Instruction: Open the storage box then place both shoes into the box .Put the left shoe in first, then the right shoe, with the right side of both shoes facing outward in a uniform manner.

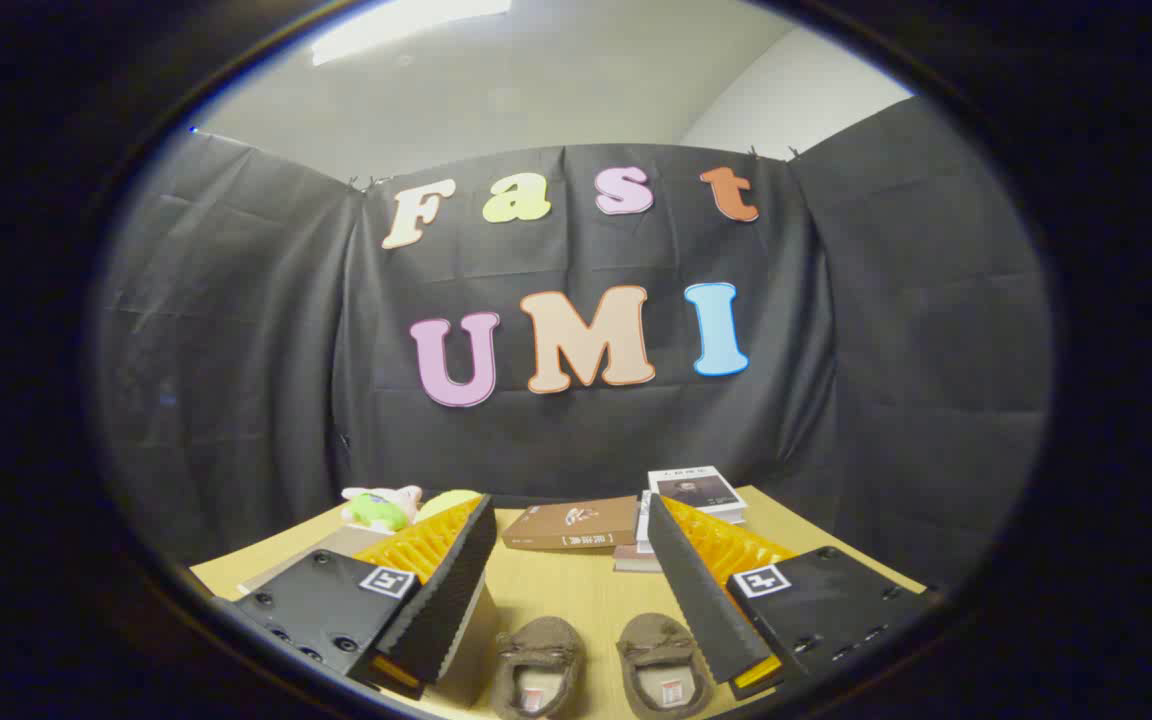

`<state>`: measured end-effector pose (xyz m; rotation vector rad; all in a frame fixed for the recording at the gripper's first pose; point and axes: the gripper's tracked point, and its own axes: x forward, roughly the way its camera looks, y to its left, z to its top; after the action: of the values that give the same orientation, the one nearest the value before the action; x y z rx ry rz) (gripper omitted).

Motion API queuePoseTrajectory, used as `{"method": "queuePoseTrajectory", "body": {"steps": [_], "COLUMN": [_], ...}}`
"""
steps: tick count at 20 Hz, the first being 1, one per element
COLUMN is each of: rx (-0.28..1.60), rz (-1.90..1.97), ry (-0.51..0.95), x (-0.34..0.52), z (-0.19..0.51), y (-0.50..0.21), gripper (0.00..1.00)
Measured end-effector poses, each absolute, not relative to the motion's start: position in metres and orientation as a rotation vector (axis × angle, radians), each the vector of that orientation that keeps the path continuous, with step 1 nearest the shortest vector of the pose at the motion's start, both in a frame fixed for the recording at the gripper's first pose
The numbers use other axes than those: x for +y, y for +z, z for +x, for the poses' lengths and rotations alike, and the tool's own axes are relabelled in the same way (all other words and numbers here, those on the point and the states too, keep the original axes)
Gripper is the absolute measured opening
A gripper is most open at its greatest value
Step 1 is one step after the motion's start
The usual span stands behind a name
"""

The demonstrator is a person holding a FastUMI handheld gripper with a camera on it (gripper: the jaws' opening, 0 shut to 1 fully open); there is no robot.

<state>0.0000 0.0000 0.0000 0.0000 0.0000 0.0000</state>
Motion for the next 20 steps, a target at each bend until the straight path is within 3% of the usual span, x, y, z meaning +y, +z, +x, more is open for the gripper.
{"method": "queuePoseTrajectory", "body": {"steps": [15, 20], "rx": [0.02, 0.077], "rz": [0.077, 0.239], "ry": [0.013, 0.048], "x": [-0.011, 0.001], "z": [0.004, 0.004], "y": [-0.007, -0.041], "gripper": [0.97, 0.96]}}
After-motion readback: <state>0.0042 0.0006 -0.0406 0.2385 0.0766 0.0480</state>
